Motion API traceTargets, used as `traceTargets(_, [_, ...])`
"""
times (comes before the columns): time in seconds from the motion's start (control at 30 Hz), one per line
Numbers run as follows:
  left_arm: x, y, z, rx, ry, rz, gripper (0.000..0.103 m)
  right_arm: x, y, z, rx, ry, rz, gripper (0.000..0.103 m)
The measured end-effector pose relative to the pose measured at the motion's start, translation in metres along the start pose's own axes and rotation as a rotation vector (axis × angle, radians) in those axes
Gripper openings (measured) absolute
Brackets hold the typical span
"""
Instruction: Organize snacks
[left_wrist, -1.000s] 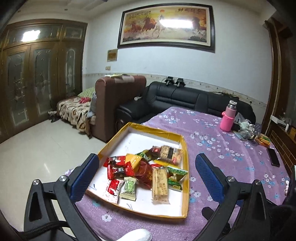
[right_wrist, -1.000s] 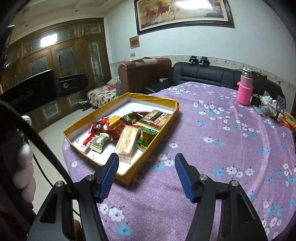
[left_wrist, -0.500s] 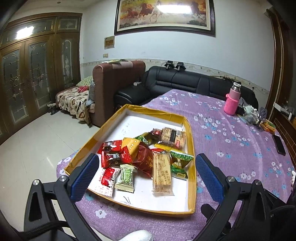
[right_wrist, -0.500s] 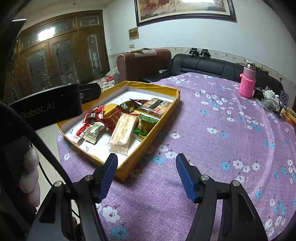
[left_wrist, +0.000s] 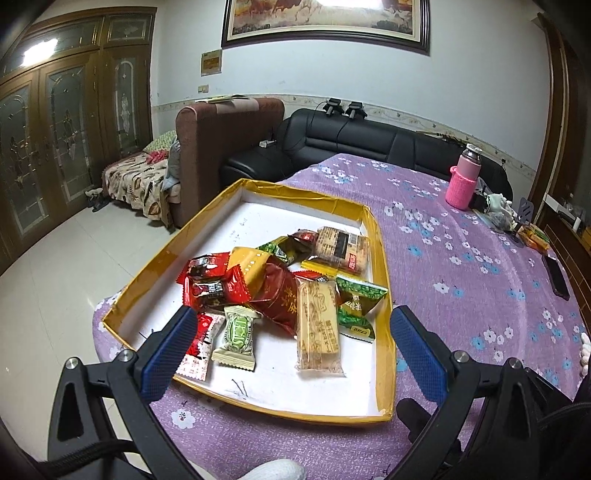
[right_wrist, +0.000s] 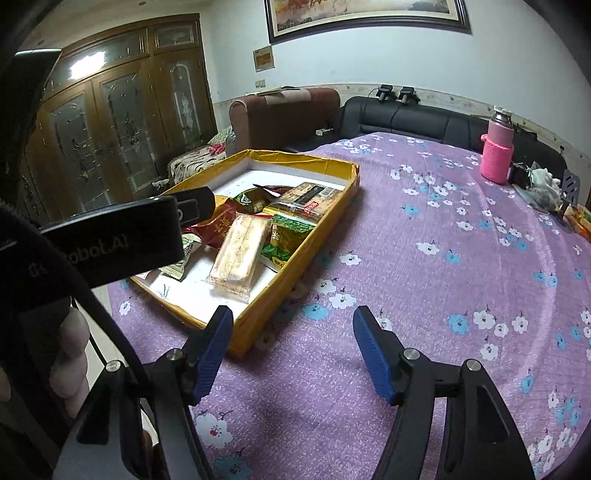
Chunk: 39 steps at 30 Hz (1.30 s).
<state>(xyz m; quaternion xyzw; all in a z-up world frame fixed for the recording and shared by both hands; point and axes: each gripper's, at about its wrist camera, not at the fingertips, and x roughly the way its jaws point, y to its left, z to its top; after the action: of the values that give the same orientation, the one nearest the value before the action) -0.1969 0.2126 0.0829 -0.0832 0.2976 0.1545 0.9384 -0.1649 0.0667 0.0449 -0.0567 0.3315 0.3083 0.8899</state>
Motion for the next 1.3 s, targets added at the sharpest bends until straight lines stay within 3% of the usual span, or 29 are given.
traceTargets(0.6, [0.005,0.000,-0.002,-0.013,0.025,-0.012,0.103,0.002,0.003,-0.001,-0.017,0.008,-0.006,0.070])
traceTargets(1.3, [-0.024,-0.008,0.001,0.012,-0.009,-0.051,0.103,-0.027,0.004,-0.003,-0.028,-0.050,-0.031,0.070])
